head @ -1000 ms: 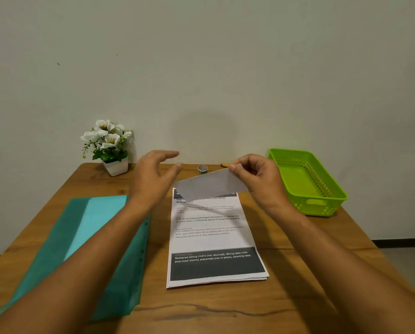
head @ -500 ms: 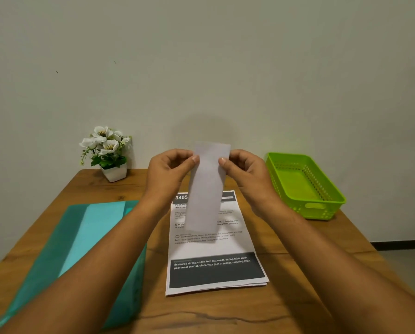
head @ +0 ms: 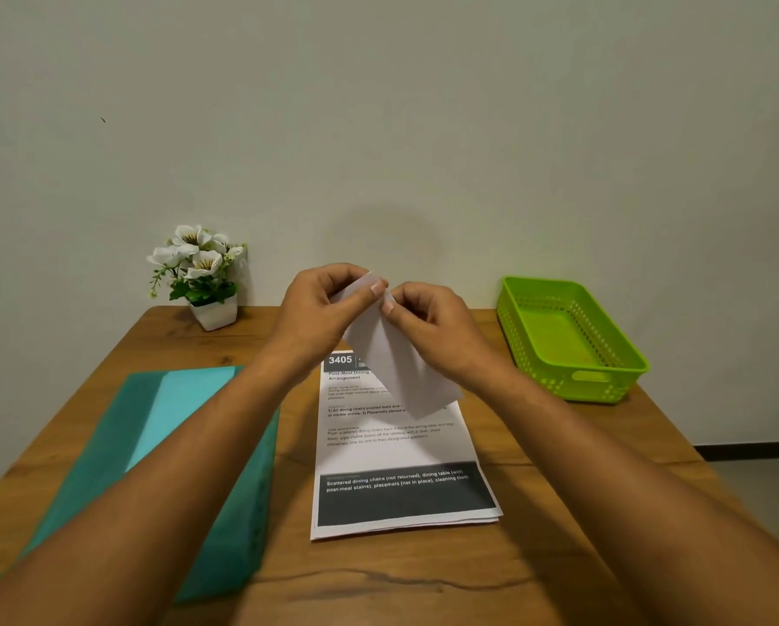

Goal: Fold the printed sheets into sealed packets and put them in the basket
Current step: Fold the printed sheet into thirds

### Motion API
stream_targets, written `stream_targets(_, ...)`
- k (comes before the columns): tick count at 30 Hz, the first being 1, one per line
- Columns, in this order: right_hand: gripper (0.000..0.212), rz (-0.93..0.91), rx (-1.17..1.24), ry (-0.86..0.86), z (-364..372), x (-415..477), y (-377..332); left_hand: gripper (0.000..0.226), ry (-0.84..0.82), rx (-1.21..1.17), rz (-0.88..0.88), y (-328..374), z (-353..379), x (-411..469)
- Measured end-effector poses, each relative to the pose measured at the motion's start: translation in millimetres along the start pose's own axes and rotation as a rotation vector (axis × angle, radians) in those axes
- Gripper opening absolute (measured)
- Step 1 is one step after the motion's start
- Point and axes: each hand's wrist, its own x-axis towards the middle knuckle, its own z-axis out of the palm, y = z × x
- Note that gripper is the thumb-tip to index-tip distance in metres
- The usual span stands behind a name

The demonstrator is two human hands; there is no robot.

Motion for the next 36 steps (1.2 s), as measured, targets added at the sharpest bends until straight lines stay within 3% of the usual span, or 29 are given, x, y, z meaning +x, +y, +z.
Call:
stream_targets(4, 0.032, -0.019, -0.007, 0.003, 4, 0, -1, 0.01, 0.012, 0.027, -0.003, -4, -1, -2)
stream_targets(14, 0.024, -0.073, -0.095, -0.026, 2, 0, -2, 0.02, 0.1, -0.028, 0.008, -9, 0, 0)
stream_targets(25, 0.025, 0.014, -0.099, -0.079, -23, -26, 56, 0.02, 0.333, -0.165, -0.184, -38, -9, -9)
stream_targets(31, 0.033, 0.133, -0.02, -0.054, -31, -38, 77, 0.02, 0.314, -0.099, -0.289, -59, -6, -22)
stream_targets(36, 0.018, 0.248, 0.057, 0.079, -38, -41, 93, 0.016, 0.216, -0.022, -0.347, -83, -4, -31)
